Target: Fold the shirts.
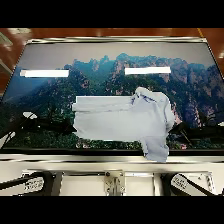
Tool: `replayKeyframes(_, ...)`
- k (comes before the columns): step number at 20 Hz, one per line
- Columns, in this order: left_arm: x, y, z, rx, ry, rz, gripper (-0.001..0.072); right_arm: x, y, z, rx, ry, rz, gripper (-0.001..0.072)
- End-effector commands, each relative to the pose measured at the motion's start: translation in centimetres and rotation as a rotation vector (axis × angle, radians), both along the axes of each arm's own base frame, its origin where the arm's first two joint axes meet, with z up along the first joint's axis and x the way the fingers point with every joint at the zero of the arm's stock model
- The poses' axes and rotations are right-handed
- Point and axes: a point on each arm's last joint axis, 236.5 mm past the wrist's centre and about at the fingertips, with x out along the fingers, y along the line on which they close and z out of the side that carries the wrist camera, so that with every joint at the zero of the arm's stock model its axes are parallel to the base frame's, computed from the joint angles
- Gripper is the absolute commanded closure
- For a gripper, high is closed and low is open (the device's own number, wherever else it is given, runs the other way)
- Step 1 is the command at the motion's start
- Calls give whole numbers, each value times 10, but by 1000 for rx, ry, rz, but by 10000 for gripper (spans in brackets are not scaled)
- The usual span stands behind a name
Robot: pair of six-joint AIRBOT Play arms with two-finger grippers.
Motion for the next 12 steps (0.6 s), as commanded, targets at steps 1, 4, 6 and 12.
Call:
replayKeyframes(1, 23, 14, 25, 13, -88, 44, 672, 1, -2, -22, -19, 7, -54, 70)
replayKeyframes(4, 37, 29, 45, -2, -120, 78, 671, 5, 4, -36, 33, 26, -70, 70)
replayKeyframes(6, 38, 31, 48, -9, -112, 86, 671, 13, 2, -44, 40, 21, -108, 71)
replayKeyframes(12, 38, 31, 48, -8, -111, 90, 671, 27, 7, -52, 14, -3, -124, 160)
